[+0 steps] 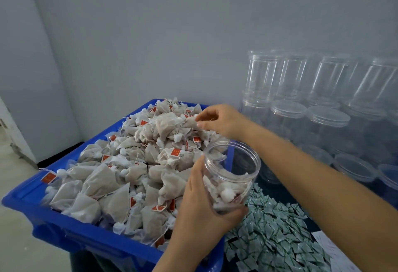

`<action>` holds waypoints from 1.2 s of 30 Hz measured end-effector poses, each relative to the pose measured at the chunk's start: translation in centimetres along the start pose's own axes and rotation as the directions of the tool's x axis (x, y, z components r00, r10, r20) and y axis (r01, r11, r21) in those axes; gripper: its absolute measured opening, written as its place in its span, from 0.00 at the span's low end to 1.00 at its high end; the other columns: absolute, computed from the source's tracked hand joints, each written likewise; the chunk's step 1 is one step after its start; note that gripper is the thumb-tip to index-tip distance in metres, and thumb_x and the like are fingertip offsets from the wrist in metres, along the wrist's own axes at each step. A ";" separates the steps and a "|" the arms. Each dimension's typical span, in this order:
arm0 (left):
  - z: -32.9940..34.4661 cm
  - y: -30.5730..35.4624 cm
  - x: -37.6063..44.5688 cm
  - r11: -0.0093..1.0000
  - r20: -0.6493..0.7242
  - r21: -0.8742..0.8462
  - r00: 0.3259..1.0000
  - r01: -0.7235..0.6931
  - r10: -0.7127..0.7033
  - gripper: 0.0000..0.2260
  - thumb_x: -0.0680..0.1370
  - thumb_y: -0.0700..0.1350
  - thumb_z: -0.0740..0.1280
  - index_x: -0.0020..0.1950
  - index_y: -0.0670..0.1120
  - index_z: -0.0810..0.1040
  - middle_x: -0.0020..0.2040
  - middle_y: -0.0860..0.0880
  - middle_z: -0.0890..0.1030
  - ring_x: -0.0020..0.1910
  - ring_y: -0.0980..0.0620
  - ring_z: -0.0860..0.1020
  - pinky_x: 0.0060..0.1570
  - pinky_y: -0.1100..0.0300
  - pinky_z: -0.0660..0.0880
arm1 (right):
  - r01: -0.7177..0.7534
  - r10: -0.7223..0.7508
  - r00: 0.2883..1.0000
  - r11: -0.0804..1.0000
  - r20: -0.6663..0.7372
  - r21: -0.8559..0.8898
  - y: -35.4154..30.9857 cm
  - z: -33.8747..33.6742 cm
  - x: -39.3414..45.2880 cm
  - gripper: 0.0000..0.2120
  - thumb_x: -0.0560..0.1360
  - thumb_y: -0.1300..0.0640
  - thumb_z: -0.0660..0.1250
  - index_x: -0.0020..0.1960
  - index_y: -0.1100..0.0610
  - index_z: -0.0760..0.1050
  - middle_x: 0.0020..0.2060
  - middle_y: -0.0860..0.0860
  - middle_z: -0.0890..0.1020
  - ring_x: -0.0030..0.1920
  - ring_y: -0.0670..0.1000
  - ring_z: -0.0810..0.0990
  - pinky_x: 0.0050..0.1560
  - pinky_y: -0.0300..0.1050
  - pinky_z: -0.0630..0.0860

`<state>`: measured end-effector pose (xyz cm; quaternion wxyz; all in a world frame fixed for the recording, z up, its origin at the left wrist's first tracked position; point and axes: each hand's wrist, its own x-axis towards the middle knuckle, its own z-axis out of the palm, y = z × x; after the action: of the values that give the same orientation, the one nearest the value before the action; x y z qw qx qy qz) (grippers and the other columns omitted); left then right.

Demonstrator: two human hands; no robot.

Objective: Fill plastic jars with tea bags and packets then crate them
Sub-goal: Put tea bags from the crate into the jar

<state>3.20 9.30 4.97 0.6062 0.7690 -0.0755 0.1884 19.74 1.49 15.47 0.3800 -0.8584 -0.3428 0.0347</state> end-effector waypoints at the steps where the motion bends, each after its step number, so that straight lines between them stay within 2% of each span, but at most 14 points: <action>1: 0.0 0.0 0.0 1.000 0.001 0.006 1.000 -0.010 0.010 0.48 0.60 0.50 0.81 0.71 0.66 0.56 0.63 0.58 0.74 0.62 0.54 0.75 0.59 0.52 0.75 | 0.004 -0.003 1.000 0.999 0.014 -0.039 0.6 0.9 0.7 0.11 0.78 0.57 0.71 0.60 0.55 0.80 0.50 0.42 0.82 0.45 0.37 0.78 0.48 0.31 0.75; 3: 0.1 0.0 0.2 0.999 -0.002 0.010 1.000 -0.030 0.030 0.46 0.60 0.47 0.80 0.71 0.64 0.58 0.63 0.58 0.75 0.63 0.54 0.75 0.59 0.52 0.75 | 0.031 -0.024 0.997 0.995 0.069 -0.095 1.2 2.4 1.9 0.17 0.77 0.56 0.72 0.65 0.57 0.78 0.61 0.50 0.81 0.50 0.41 0.78 0.55 0.37 0.76; 5: 0.0 0.0 0.4 0.999 -0.022 0.015 0.999 -0.031 0.031 0.45 0.60 0.47 0.80 0.70 0.61 0.60 0.62 0.58 0.75 0.62 0.56 0.75 0.59 0.53 0.75 | 0.080 -0.058 0.990 0.982 0.131 -0.170 1.3 3.5 2.8 0.21 0.77 0.56 0.72 0.68 0.56 0.76 0.66 0.52 0.79 0.52 0.43 0.78 0.56 0.37 0.76; 8: 0.0 0.0 0.7 1.000 -0.072 0.018 0.997 -0.018 0.019 0.45 0.59 0.48 0.81 0.70 0.57 0.61 0.62 0.59 0.75 0.62 0.60 0.74 0.60 0.55 0.74 | 0.133 -0.094 0.976 0.971 0.197 -0.197 1.3 4.2 3.5 0.24 0.76 0.57 0.74 0.70 0.55 0.75 0.68 0.51 0.77 0.52 0.41 0.77 0.49 0.28 0.73; 9: 0.0 0.0 0.7 0.999 -0.086 0.030 0.996 -0.018 0.021 0.45 0.59 0.48 0.80 0.71 0.56 0.61 0.61 0.60 0.75 0.62 0.62 0.74 0.61 0.56 0.74 | 0.148 -0.107 0.973 0.969 0.204 -0.200 1.3 4.4 3.6 0.25 0.75 0.57 0.74 0.71 0.55 0.74 0.69 0.52 0.76 0.56 0.43 0.77 0.48 0.26 0.72; 11: 0.0 0.0 0.8 0.999 -0.102 0.046 0.995 -0.011 0.016 0.47 0.58 0.49 0.80 0.71 0.54 0.60 0.62 0.60 0.74 0.62 0.64 0.73 0.61 0.58 0.74 | 0.179 -0.132 0.969 0.957 0.208 -0.227 1.4 4.7 3.7 0.28 0.75 0.56 0.74 0.73 0.54 0.71 0.70 0.52 0.75 0.65 0.48 0.75 0.54 0.29 0.68; 13: 0.1 -0.1 0.7 0.999 -0.105 0.034 0.995 0.005 -0.001 0.48 0.57 0.50 0.80 0.72 0.55 0.59 0.63 0.58 0.74 0.63 0.62 0.73 0.61 0.56 0.74 | 0.195 -0.146 0.969 0.949 0.200 -0.249 1.5 4.8 3.8 0.29 0.75 0.55 0.74 0.74 0.54 0.70 0.69 0.53 0.76 0.67 0.51 0.74 0.59 0.35 0.68; 16: 0.2 -0.1 0.5 1.000 -0.104 -0.008 0.994 0.021 -0.022 0.47 0.58 0.50 0.80 0.71 0.59 0.58 0.63 0.56 0.74 0.63 0.58 0.74 0.60 0.53 0.75 | 0.190 -0.148 0.975 0.942 0.167 -0.278 1.8 4.7 3.9 0.27 0.75 0.54 0.74 0.72 0.55 0.73 0.65 0.53 0.79 0.62 0.51 0.77 0.58 0.36 0.70; 19: 0.2 -0.1 0.4 1.000 -0.097 -0.009 0.995 0.002 -0.003 0.45 0.59 0.49 0.80 0.70 0.60 0.59 0.63 0.55 0.75 0.63 0.55 0.74 0.60 0.51 0.75 | 0.195 -0.164 0.978 0.934 0.126 -0.300 2.0 4.6 3.5 0.22 0.76 0.52 0.74 0.68 0.56 0.76 0.60 0.53 0.81 0.53 0.46 0.76 0.48 0.29 0.68; 23: 0.2 -0.2 0.3 1.000 -0.046 -0.009 0.999 -0.011 0.010 0.45 0.61 0.47 0.80 0.71 0.62 0.59 0.62 0.57 0.75 0.62 0.55 0.75 0.59 0.52 0.75 | 0.147 -0.126 0.988 0.943 0.088 -0.299 2.2 3.8 2.6 0.15 0.77 0.53 0.71 0.62 0.57 0.78 0.50 0.48 0.80 0.46 0.43 0.75 0.44 0.31 0.69; 26: 0.2 -0.3 0.2 1.000 -0.039 -0.019 0.999 -0.022 0.021 0.45 0.61 0.47 0.80 0.70 0.62 0.59 0.62 0.57 0.75 0.62 0.55 0.75 0.58 0.53 0.76 | 0.069 -0.058 0.997 0.975 0.057 -0.210 1.9 2.6 1.2 0.08 0.76 0.53 0.73 0.53 0.52 0.78 0.43 0.43 0.78 0.42 0.41 0.76 0.40 0.31 0.69; 29: 0.2 -0.3 0.2 1.000 -0.035 -0.028 0.999 -0.012 0.011 0.46 0.60 0.50 0.81 0.71 0.63 0.58 0.63 0.58 0.75 0.62 0.55 0.75 0.59 0.53 0.75 | -0.027 0.026 0.999 1.000 -0.030 -0.014 1.3 0.9 -0.6 0.05 0.75 0.53 0.73 0.43 0.49 0.77 0.40 0.44 0.80 0.41 0.42 0.79 0.41 0.35 0.72; 33: 0.1 -0.4 0.1 1.000 -0.024 -0.028 1.000 0.004 -0.004 0.48 0.60 0.52 0.81 0.72 0.65 0.55 0.64 0.59 0.73 0.63 0.56 0.74 0.60 0.52 0.75 | -0.110 0.139 0.983 0.969 -0.119 0.222 -0.4 -1.7 -3.0 0.04 0.77 0.57 0.71 0.43 0.52 0.78 0.39 0.47 0.83 0.40 0.46 0.82 0.41 0.39 0.80; 36: 0.0 -0.4 0.0 1.000 -0.022 -0.025 1.000 0.005 -0.005 0.48 0.60 0.52 0.81 0.70 0.67 0.55 0.64 0.60 0.74 0.62 0.56 0.75 0.61 0.51 0.74 | -0.079 0.149 0.976 0.922 -0.160 0.378 -2.1 -3.3 -4.8 0.02 0.76 0.60 0.71 0.45 0.56 0.79 0.38 0.48 0.84 0.36 0.42 0.83 0.39 0.36 0.81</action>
<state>3.38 9.41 4.64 0.6170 0.7594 -0.0694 0.1944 15.93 -2.58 18.29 0.5624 -0.7895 -0.2424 0.0407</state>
